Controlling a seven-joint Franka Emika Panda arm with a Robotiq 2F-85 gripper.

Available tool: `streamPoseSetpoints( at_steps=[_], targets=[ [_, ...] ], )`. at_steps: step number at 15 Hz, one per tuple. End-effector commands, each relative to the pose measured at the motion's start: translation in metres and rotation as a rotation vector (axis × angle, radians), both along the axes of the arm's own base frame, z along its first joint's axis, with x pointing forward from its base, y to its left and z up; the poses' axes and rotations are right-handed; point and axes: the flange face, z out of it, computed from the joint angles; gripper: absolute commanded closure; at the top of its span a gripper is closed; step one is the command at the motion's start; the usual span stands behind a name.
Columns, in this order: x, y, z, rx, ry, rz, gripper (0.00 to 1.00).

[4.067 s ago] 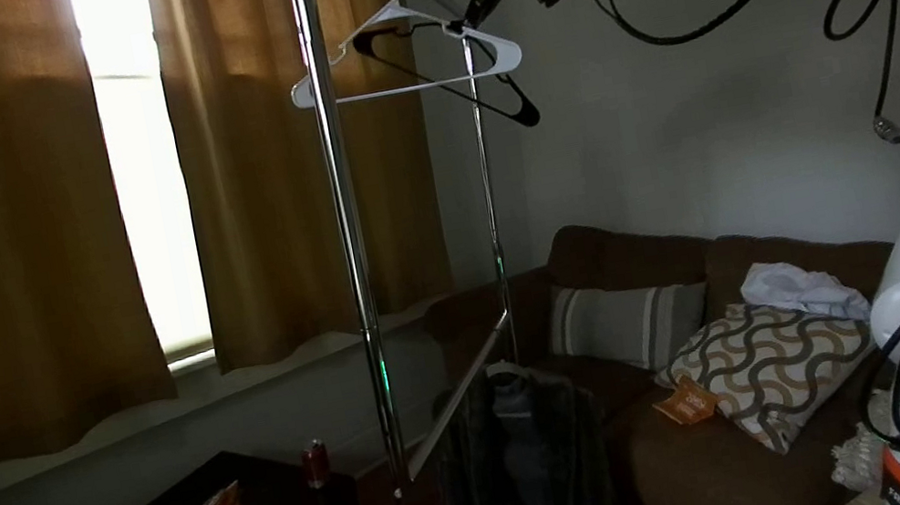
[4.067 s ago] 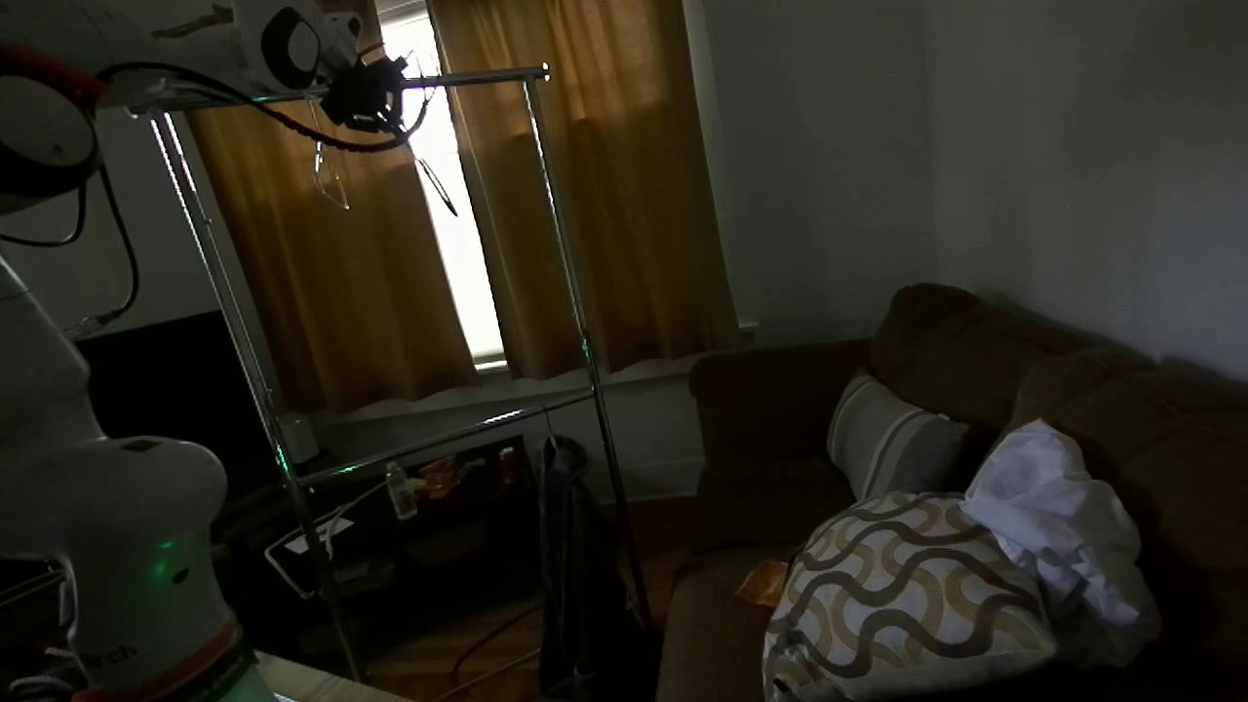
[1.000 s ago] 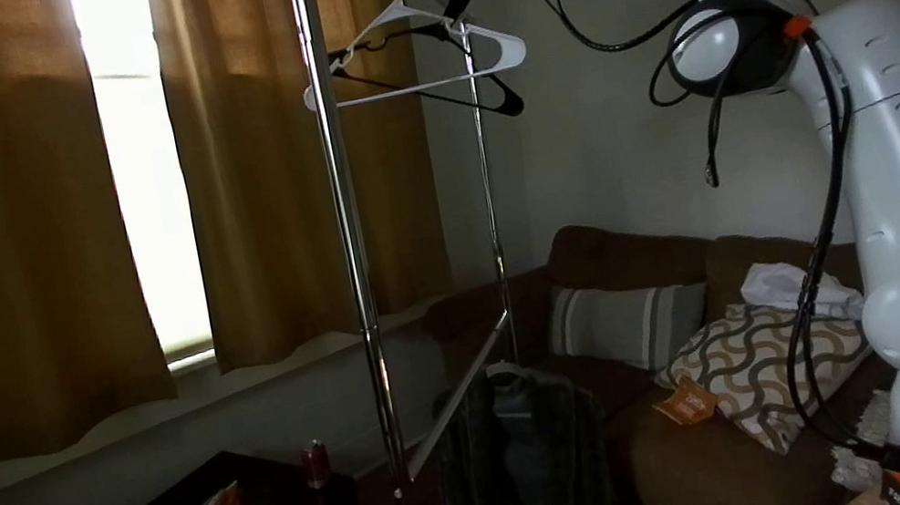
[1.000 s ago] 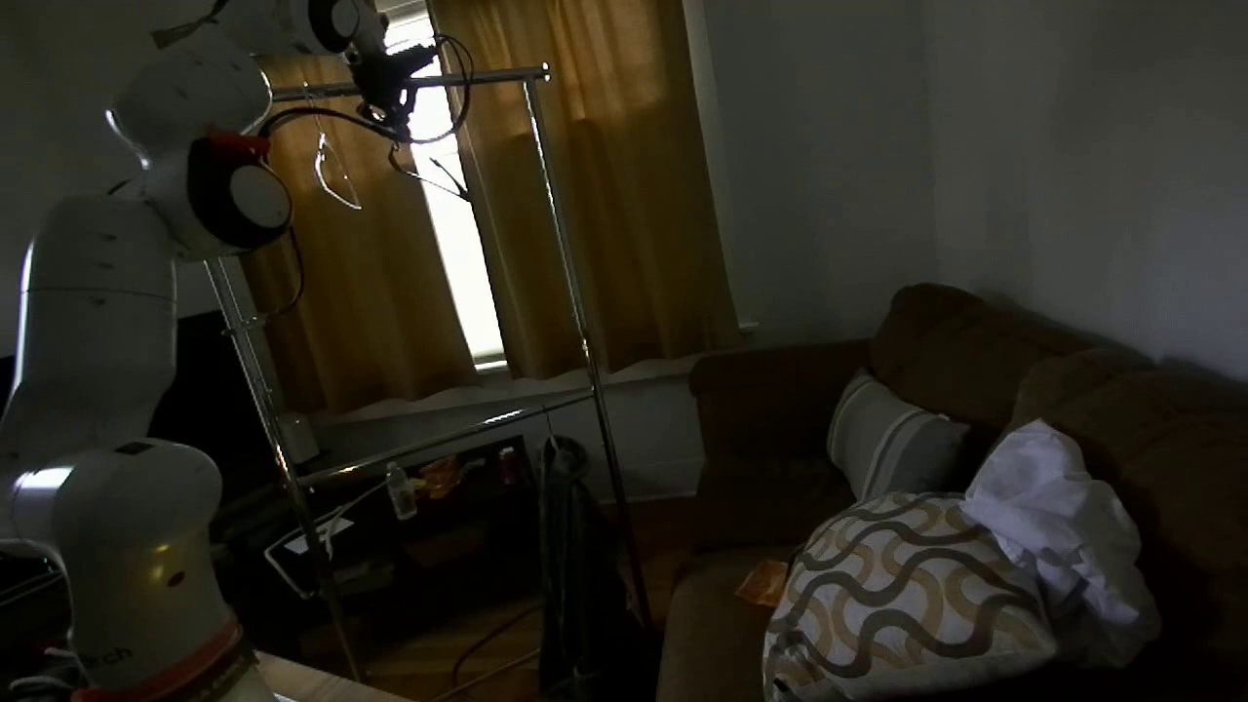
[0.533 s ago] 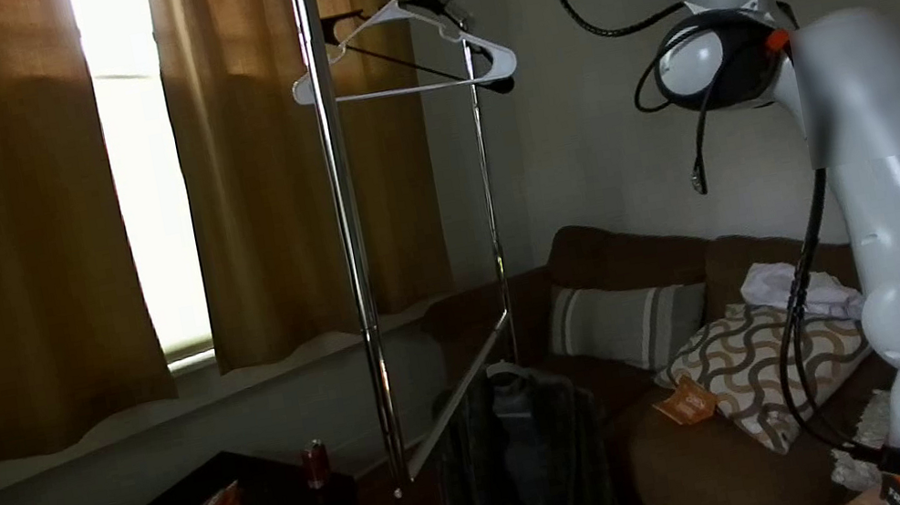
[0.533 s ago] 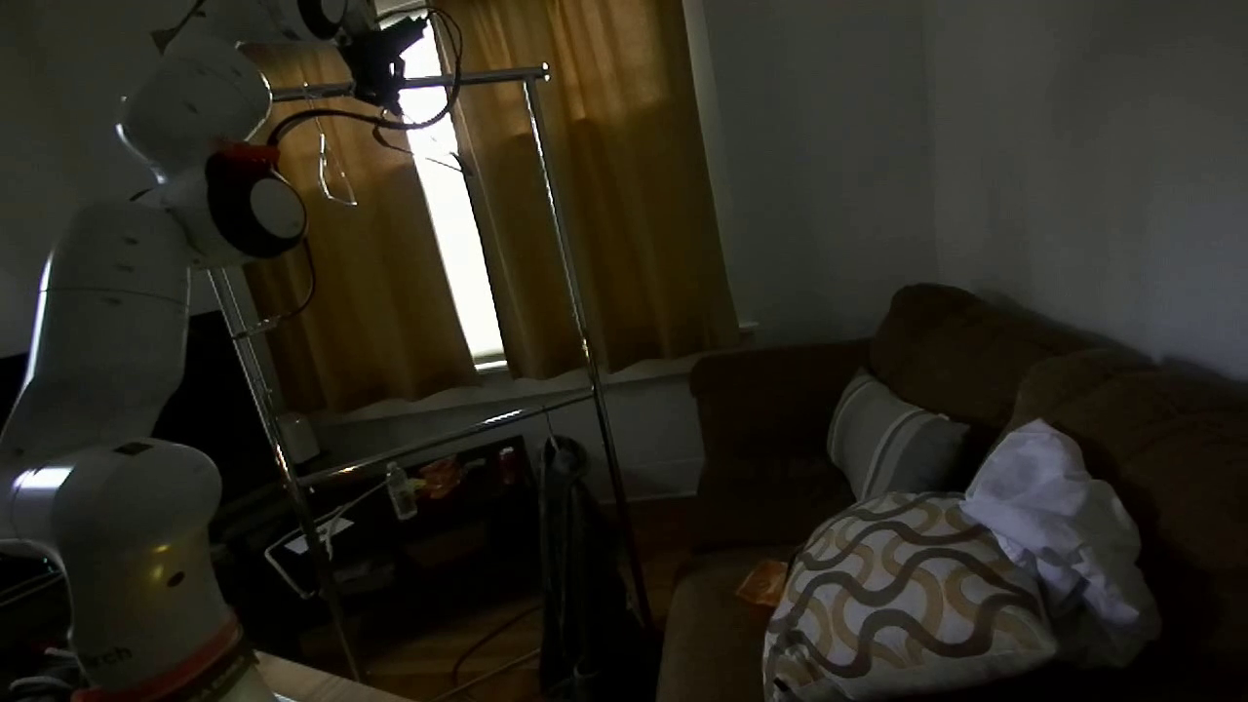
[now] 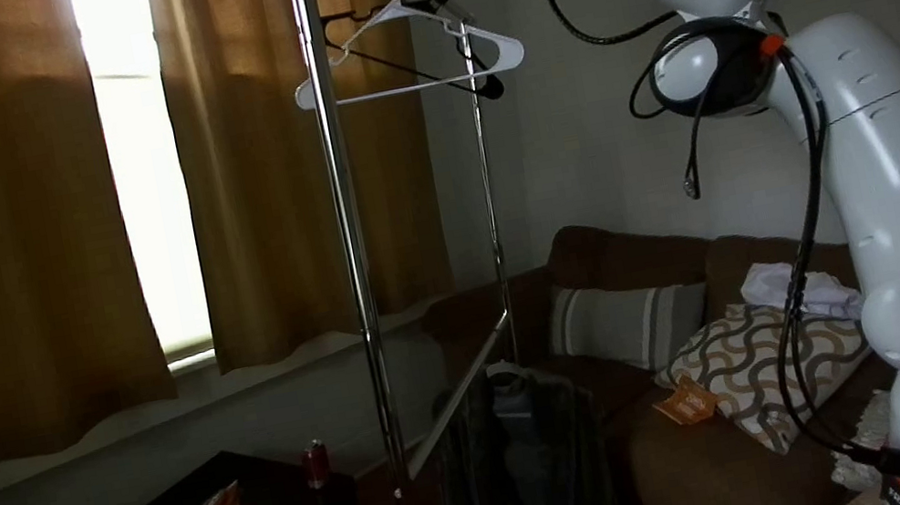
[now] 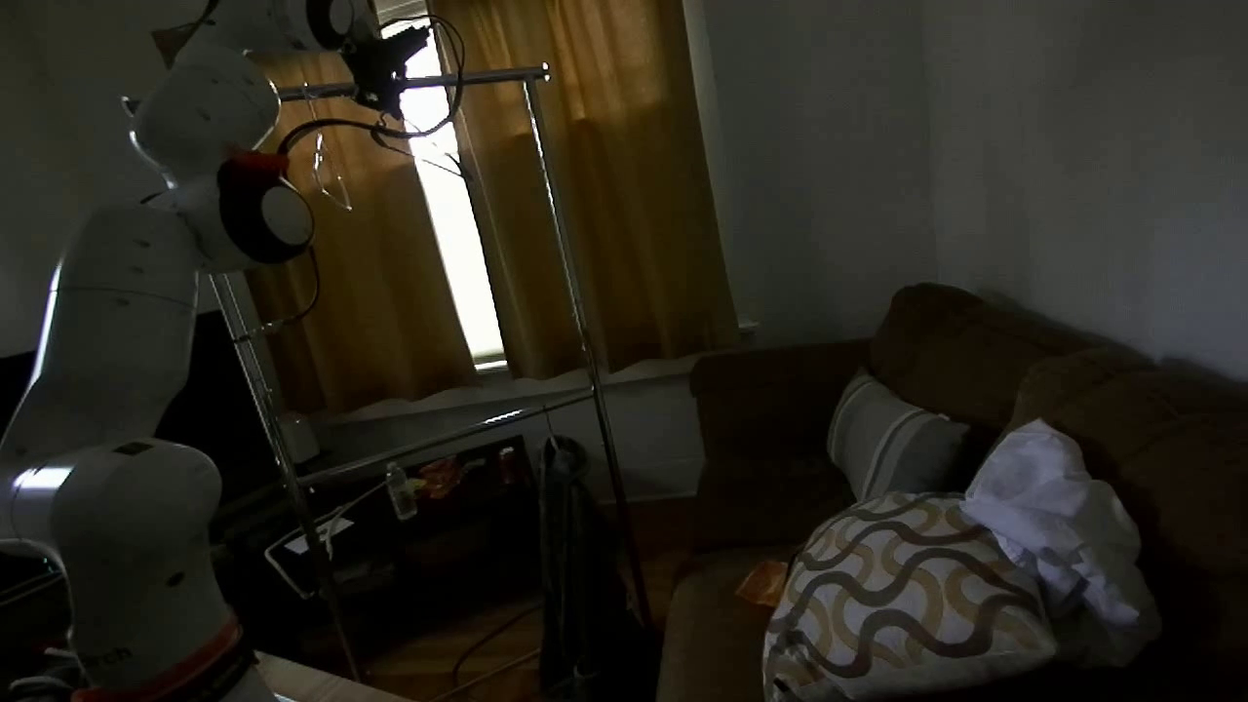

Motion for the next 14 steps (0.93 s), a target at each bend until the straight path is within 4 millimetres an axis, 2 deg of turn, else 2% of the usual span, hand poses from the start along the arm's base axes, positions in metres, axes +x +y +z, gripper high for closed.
streamPoseSetpoints(
  at_steps=[1, 7, 14],
  targets=[
    [0.005, 0.001, -0.003, 0.011, 0.000, -0.008, 0.98],
    [0.013, 0.003, -0.001, 0.060, -0.055, -0.034, 0.98],
    [0.029, 0.009, -0.013, 0.120, -0.044, -0.054, 0.98]
  ],
)
